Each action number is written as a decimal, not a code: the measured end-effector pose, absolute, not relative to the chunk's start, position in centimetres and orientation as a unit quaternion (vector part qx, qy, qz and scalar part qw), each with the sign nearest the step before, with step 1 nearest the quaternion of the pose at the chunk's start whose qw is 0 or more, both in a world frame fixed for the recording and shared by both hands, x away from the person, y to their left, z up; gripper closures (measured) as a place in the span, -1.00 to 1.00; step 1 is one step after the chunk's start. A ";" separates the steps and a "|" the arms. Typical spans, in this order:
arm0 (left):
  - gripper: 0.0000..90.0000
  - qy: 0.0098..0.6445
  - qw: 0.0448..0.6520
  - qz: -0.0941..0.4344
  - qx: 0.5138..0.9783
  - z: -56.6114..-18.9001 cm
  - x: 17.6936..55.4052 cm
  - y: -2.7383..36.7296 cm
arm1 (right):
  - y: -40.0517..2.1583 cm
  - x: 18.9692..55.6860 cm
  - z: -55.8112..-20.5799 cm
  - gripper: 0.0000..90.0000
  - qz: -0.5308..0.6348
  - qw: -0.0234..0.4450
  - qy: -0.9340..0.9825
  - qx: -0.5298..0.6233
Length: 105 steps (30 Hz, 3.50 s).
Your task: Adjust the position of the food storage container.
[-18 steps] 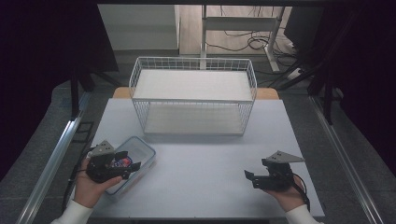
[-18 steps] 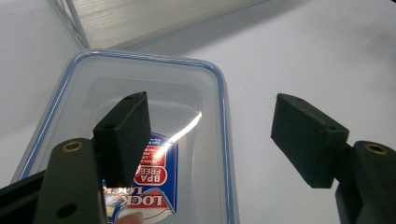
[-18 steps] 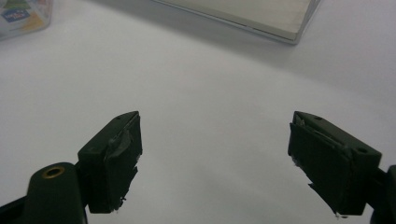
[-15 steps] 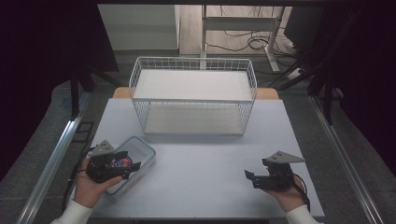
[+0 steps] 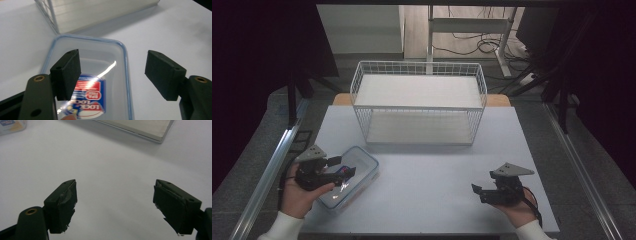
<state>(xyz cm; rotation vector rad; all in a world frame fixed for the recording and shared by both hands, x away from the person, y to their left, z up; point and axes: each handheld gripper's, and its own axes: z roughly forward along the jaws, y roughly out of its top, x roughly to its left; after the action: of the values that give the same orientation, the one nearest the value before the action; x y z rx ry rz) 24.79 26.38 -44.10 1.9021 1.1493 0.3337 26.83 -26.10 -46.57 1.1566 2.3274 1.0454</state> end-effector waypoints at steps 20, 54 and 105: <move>-0.19 0.508 0.374 0.137 0.764 -44.6 31.6 29.1 | -26.3 26.9 -46.9 -0.54 0.356 0.176 0.820 0.413; 1.00 0.451 0.281 0.091 0.842 -47.0 36.1 24.0 | -26.3 27.1 -47.7 -0.51 0.329 0.183 0.828 0.415; 1.00 0.550 0.237 0.051 0.800 -49.3 22.8 31.8 | -25.9 27.0 -47.7 -0.50 0.324 0.203 0.833 0.399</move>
<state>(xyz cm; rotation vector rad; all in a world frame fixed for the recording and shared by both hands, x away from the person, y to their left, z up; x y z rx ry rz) 22.77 31.80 -49.33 2.1919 1.5069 0.1402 27.03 -25.91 -47.70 1.1140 2.3255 0.9051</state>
